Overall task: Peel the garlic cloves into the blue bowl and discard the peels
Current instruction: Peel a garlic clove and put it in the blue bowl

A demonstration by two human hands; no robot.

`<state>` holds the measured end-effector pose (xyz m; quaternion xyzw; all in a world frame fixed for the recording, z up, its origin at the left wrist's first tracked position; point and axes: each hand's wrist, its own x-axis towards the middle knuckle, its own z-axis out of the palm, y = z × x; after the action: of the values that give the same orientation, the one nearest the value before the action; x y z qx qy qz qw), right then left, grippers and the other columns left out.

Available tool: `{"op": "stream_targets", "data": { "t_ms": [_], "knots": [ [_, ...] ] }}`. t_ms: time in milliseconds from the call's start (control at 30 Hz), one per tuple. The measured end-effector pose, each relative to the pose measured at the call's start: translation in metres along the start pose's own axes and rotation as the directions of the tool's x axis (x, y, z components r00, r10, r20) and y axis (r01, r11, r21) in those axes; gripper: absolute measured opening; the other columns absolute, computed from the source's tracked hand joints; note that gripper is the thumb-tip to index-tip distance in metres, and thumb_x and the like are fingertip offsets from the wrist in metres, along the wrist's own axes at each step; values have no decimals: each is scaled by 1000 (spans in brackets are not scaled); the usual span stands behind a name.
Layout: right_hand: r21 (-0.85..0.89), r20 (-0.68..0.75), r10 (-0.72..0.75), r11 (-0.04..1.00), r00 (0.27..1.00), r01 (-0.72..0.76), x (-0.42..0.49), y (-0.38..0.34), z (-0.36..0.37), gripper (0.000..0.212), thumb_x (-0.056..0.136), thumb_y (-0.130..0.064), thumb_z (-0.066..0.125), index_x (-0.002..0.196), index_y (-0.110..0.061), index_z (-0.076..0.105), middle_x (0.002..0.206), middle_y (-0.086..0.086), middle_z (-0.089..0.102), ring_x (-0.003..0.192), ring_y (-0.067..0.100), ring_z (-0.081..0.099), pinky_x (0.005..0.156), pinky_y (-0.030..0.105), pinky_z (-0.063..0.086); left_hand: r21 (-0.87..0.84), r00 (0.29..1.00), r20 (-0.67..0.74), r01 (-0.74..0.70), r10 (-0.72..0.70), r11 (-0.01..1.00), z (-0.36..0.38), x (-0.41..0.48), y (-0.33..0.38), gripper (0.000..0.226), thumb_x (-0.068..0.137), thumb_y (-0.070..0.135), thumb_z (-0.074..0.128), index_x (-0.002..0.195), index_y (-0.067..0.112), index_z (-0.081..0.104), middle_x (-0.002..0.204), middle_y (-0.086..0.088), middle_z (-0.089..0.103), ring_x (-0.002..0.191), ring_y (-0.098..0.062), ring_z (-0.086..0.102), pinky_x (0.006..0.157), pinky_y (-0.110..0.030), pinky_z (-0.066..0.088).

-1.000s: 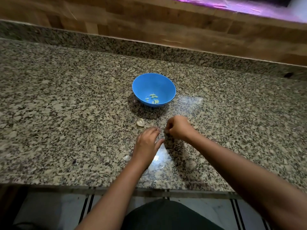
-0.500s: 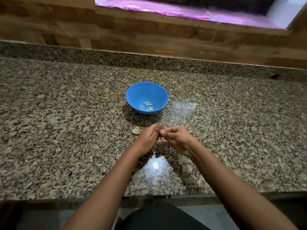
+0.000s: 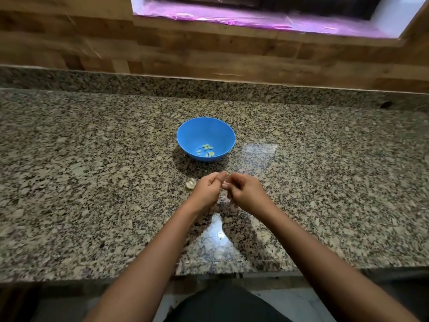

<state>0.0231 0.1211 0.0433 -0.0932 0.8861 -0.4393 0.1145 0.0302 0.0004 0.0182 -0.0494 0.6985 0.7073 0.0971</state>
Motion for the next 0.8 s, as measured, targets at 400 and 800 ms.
{"op": "stream_targets", "data": {
  "t_ms": [400,800],
  "knots": [
    [151,72,139,977,988,-149,2,0,0,17,93,-11,54,78,-6,60,64,3,56,53,12,53,49,27,48,24,996,-58,71,-69,997,0,1,-3,25,100,31,42,88,15,57,58,3,43,41,-9,37,34,-17,32],
    [460,305,148,842,941,-281,2,-1,-12,23,97,-5,42,78,-2,54,62,8,58,49,14,55,49,23,47,2,1000,-10,10,-10,1000,-1,3,-13,30,99,34,40,82,11,48,57,-4,53,43,-13,51,40,-24,44]
  ]
}}
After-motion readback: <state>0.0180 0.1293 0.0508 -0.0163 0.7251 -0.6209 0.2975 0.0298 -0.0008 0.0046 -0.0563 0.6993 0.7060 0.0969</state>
